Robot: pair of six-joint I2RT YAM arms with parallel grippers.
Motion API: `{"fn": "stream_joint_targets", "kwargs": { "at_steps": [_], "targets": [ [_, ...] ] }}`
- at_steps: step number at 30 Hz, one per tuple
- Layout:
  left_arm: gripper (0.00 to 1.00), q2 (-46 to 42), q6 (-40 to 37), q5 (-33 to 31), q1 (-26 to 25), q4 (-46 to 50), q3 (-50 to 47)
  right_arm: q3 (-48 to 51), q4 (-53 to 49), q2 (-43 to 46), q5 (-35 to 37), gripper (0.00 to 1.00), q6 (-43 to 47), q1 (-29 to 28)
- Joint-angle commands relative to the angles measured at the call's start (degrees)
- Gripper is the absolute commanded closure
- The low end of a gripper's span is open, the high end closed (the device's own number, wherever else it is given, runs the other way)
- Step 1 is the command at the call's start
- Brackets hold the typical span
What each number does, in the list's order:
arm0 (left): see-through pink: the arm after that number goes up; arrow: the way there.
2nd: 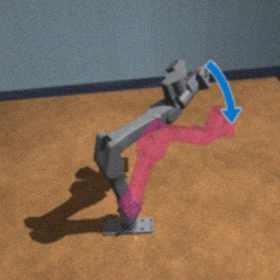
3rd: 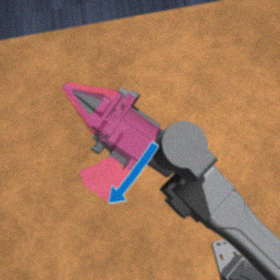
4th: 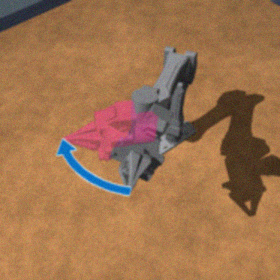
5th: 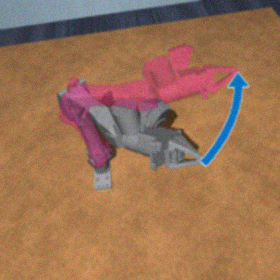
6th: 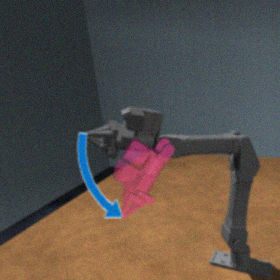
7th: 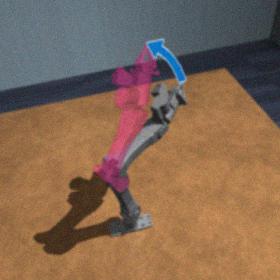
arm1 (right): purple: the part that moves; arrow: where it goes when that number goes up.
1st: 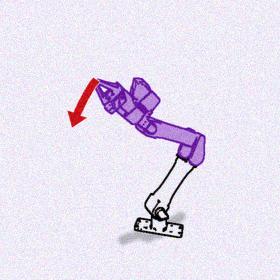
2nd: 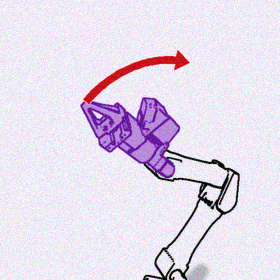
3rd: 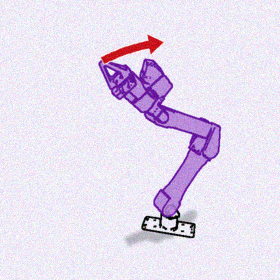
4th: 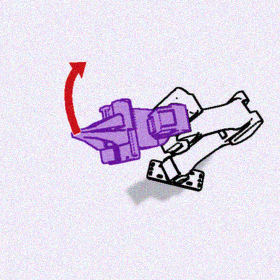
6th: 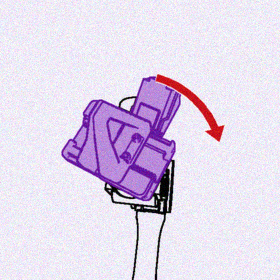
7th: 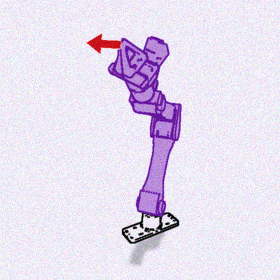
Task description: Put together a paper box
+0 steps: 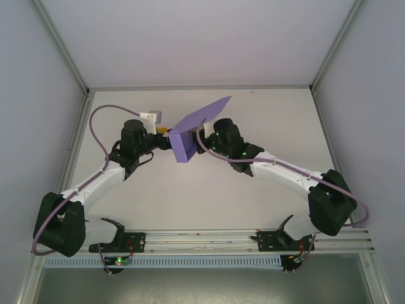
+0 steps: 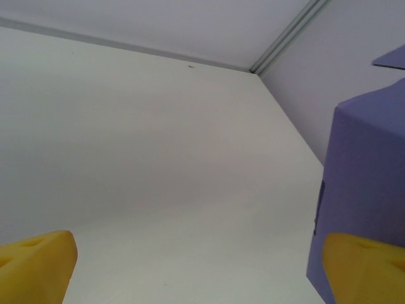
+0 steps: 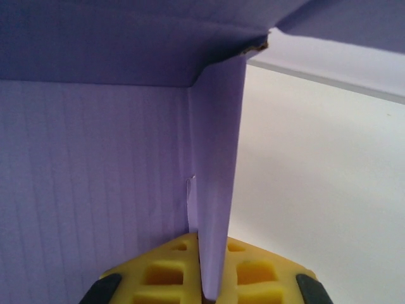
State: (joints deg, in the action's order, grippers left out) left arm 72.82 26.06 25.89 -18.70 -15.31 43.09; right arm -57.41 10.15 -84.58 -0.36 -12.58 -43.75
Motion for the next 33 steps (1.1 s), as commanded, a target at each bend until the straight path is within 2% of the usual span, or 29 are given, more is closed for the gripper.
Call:
{"fn": "stream_joint_targets", "kwargs": {
  "at_steps": [1,3,4,9,11,13,16,20,24,31,33],
  "targets": [
    [0.00,-1.95,-6.98,12.38,-7.54,-4.04,3.58,0.35,1.09,-3.19,10.14,1.00,-3.03,-1.78],
    [0.00,-2.97,-6.80,5.28,-7.52,-0.52,3.42,2.12,3.15,-1.41,11.47,1.00,-3.20,-1.51],
    [0.00,-3.73,-6.45,-0.75,-7.49,2.99,3.49,2.77,3.06,-0.22,11.65,1.00,-3.06,-1.13],
    [0.00,-5.85,-0.44,-36.44,-6.35,26.98,4.81,7.68,-1.55,6.33,11.97,1.00,-6.80,3.05],
    [0.00,-6.17,2.77,-44.09,-4.61,34.77,4.69,9.30,-4.59,7.63,13.93,1.00,-7.13,3.82],
    [0.00,-6.96,5.56,-49.16,-3.17,40.85,3.84,10.62,-8.08,7.98,13.77,1.00,-7.43,4.40],
    [0.00,-8.33,6.89,-51.11,-2.82,44.73,2.47,10.67,-15.10,4.71,10.87,1.00,-10.38,5.25],
    [0.00,-10.46,5.70,-46.21,-2.83,42.62,0.31,10.58,-19.51,-3.06,8.83,1.00,-15.03,5.09],
    [0.00,-11.53,4.18,-44.18,-2.87,41.04,-0.72,10.21,-19.47,-9.45,7.06,1.00,-17.81,4.64],
    [0.00,-11.65,2.57,-42.93,-2.83,40.54,-0.76,8.49,-22.11,-13.64,11.59,0.95,-18.36,3.51],
    [0.00,-11.73,2.44,-42.62,-2.84,40.38,-0.81,7.77,-23.18,-12.92,12.08,0.90,-17.85,3.40]
  ]
}}
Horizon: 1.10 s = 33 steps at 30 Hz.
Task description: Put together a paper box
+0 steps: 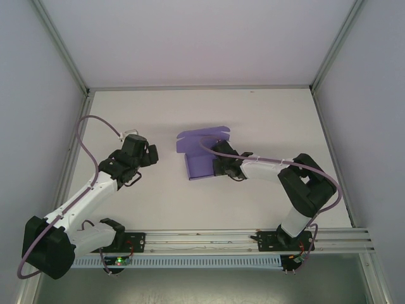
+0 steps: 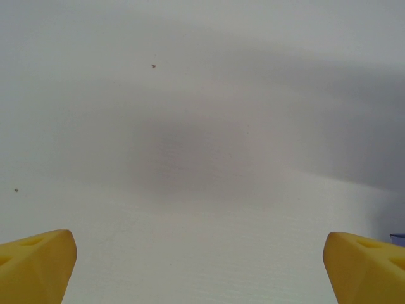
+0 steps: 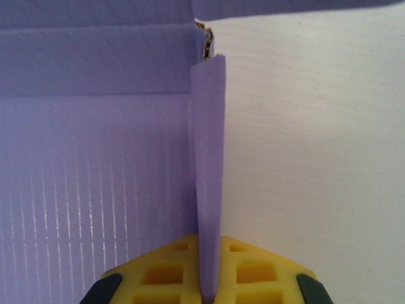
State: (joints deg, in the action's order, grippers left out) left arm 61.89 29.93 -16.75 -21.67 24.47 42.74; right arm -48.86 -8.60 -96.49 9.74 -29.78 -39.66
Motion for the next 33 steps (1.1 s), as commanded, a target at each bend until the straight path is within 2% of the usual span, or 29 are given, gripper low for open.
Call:
{"fn": "stream_joint_targets", "kwargs": {
  "at_steps": [1,4,9,22,24,26,29,32,33],
  "targets": [
    [0.00,-0.77,-1.67,0.49,0.14,0.36,-0.56,-1.05,-4.83,-0.43,2.37,0.85,-0.50,-0.76],
    [0.00,-0.74,-2.04,1.54,0.14,-0.47,-0.72,-1.64,-5.12,1.98,2.81,0.73,0.31,-0.81],
    [0.01,-0.21,-2.51,2.40,0.14,-1.44,-0.71,-2.74,-4.89,3.41,3.68,0.66,1.35,-0.68],
    [0.00,0.94,-3.64,3.02,0.17,-1.80,-0.29,-4.26,-4.80,-1.00,3.19,0.65,1.05,0.20],
    [0.00,0.71,-3.86,3.79,0.13,-1.91,-0.11,-3.66,-4.20,-0.61,3.28,0.61,1.00,0.03],
    [0.01,0.21,-5.68,6.87,0.14,-3.17,-0.23,-3.04,-3.21,1.01,3.39,0.59,1.53,0.02],
    [0.00,-0.94,-9.79,14.71,0.05,-6.55,-0.63,-3.27,-3.50,4.51,4.52,0.58,3.41,0.20],
    [0.00,-1.53,-13.72,23.28,-0.21,-10.15,-0.49,-3.62,-4.01,8.39,4.93,0.47,6.10,0.63],
    [0.00,-1.29,-14.56,25.53,-0.12,-11.48,-0.30,-3.58,-3.99,9.84,5.02,0.40,7.23,0.96]
  ]
}}
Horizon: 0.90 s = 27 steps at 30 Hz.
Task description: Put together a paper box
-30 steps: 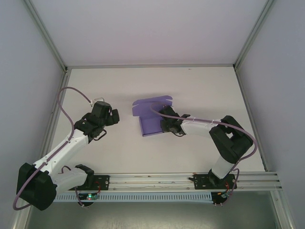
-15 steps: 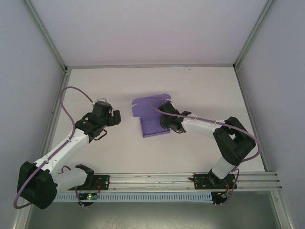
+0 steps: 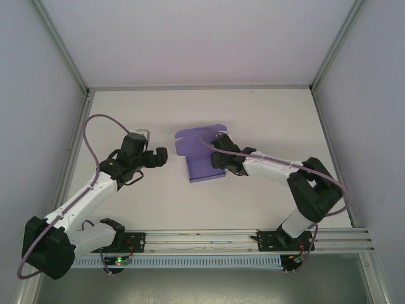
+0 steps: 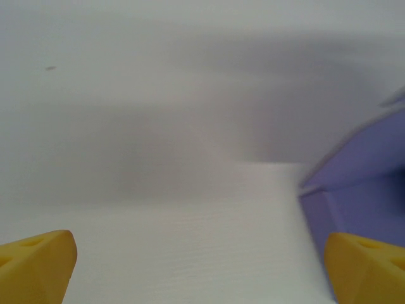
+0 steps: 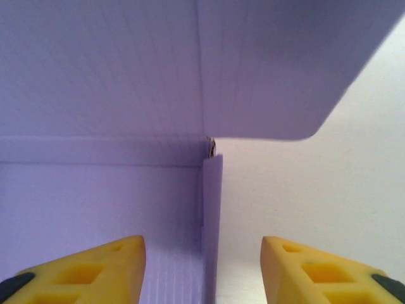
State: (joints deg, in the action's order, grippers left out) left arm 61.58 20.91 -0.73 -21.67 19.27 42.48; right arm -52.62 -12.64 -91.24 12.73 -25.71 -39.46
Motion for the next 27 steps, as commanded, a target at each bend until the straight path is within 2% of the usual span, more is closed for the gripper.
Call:
{"fn": "stream_joint_targets", "kwargs": {
  "at_steps": [1,3,5,6,9,11,12,15,17,20,24,27],
  "targets": [
    [0.00,-0.52,-6.04,10.93,-0.21,-7.26,0.25,0.29,0.14,5.93,1.74,0.30,4.31,1.19],
    [0.00,1.21,-6.71,12.01,-0.30,-7.79,1.72,0.73,1.55,8.65,0.39,0.02,8.24,2.52],
    [0.00,4.20,-7.38,12.52,-0.30,-7.24,4.21,0.88,3.57,10.78,-3.46,0.02,14.00,4.54],
    [0.00,5.95,-8.36,13.28,-0.30,-6.85,5.64,0.73,4.51,11.45,-6.46,0.02,17.43,5.89],
    [0.00,12.05,-13.25,16.36,-0.33,-4.76,10.56,-0.71,5.23,11.20,-21.55,0.02,32.60,9.64],
    [0.00,16.14,-17.39,17.35,-0.39,-2.87,13.99,-4.11,0.87,9.09,-30.92,0.02,44.08,11.38],
    [0.00,17.62,-19.75,18.07,-0.32,-1.56,15.77,-6.09,-1.51,7.62,-32.89,0.02,48.19,11.97],
    [0.00,21.75,-27.39,18.43,-0.26,3.21,20.15,-13.93,-9.46,2.01,-35.21,0.02,54.81,14.22],
    [0.01,23.81,-32.49,18.27,-0.23,5.86,22.29,-19.94,-14.39,-2.34,-34.43,0.03,55.99,15.46],
    [0.04,26.59,-37.45,21.01,0.31,9.25,25.64,-27.53,-21.94,-8.54,-36.96,0.06,61.10,16.82],
    [0.13,31.48,-43.18,25.17,0.31,15.65,30.53,-35.08,-29.34,-14.64,-37.16,0.19,64.98,17.13],
    [0.25,34.60,-45.54,25.74,0.27,18.46,33.15,-37.62,-31.04,-16.73,-36.11,0.26,65.36,17.31]
  ]
}}
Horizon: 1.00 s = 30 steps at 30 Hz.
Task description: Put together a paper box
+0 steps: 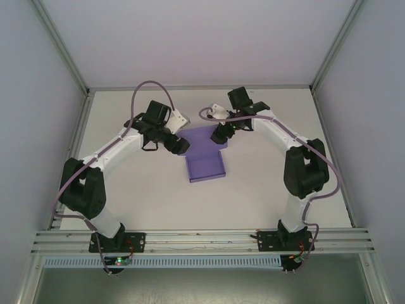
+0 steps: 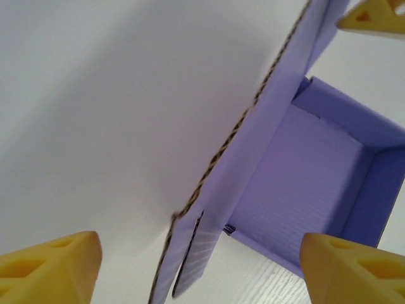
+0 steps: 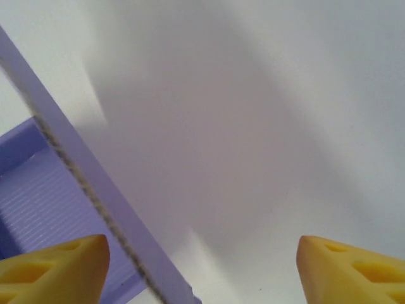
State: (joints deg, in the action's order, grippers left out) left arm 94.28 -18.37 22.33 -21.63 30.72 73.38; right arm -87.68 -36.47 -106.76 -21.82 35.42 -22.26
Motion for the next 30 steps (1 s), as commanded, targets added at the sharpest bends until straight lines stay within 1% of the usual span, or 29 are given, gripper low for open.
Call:
{"fn": "stream_joint_targets", "kwargs": {
  "at_steps": [1,2,3,4,5,7,8,9,10,12,13,17,19,22,24,26,28,30],
  "targets": [
    [0.32,2.62,-6.49,2.83,0.27,7.37,2.92,-2.87,-7.29,-1.35,-1.23,0.27,4.12,0.31],
    [0.43,3.13,-6.60,2.90,0.34,7.60,3.44,-2.94,-7.13,-1.35,-0.74,0.30,3.91,0.33],
    [0.53,3.35,-6.50,2.90,0.31,7.60,3.83,-3.06,-6.98,-1.28,-0.25,0.35,3.59,0.44],
    [0.61,3.37,-6.51,2.81,0.25,7.70,4.17,-3.13,-7.21,-1.18,0.04,0.38,3.60,0.47],
    [0.65,3.31,-6.34,2.76,0.27,7.61,4.35,-3.11,-7.33,-1.02,0.11,0.42,3.67,0.62],
    [0.74,2.84,-6.43,2.52,0.27,7.68,4.57,-2.96,-7.58,-0.80,0.33,0.57,4.02,0.60],
    [0.78,2.64,-6.82,2.72,0.26,7.69,4.57,-3.16,-7.97,-0.76,0.63,0.64,4.20,0.55],
    [0.82,2.58,-7.22,2.67,0.24,7.85,4.73,-3.45,-8.54,-0.90,0.91,0.73,4.22,0.63],
    [0.88,2.67,-7.39,2.46,0.26,8.31,5.07,-3.96,-9.36,-1.09,1.19,0.79,4.29,0.56],
    [0.98,2.99,-7.31,1.65,0.23,9.16,5.86,-4.97,-11.52,-1.34,1.64,0.83,4.56,0.57],
    [1.00,3.12,-7.00,1.09,0.22,9.32,6.13,-5.21,-12.18,-1.45,1.83,0.86,4.47,0.56],
    [1.00,3.15,-5.32,-0.22,0.23,8.19,6.27,-5.31,-13.17,-0.86,3.13,0.90,3.39,0.60],
    [1.00,3.00,-3.26,-1.70,0.13,7.45,6.30,-5.32,-13.16,-0.38,4.13,0.95,2.46,0.48],
    [1.00,3.00,0.98,-3.90,0.01,5.65,6.50,-5.45,-12.33,0.11,4.36,0.99,-1.87,0.00],
    [1.00,3.56,5.67,-5.48,-0.38,4.09,7.06,-5.25,-9.88,0.47,5.48,0.99,-8.24,-0.87],
    [1.00,4.24,10.00,-7.12,-1.02,3.08,7.89,-5.22,-6.77,0.61,8.44,0.99,-18.06,-1.47],
    [1.00,4.92,14.82,-10.18,-1.85,2.24,8.65,-4.39,-2.89,1.01,11.31,0.99,-28.86,-1.97],
    [1.00,5.71,20.01,-14.66,-2.97,2.35,9.46,-2.58,1.00,1.71,11.78,1.00,-37.18,-2.35]
  ]
}}
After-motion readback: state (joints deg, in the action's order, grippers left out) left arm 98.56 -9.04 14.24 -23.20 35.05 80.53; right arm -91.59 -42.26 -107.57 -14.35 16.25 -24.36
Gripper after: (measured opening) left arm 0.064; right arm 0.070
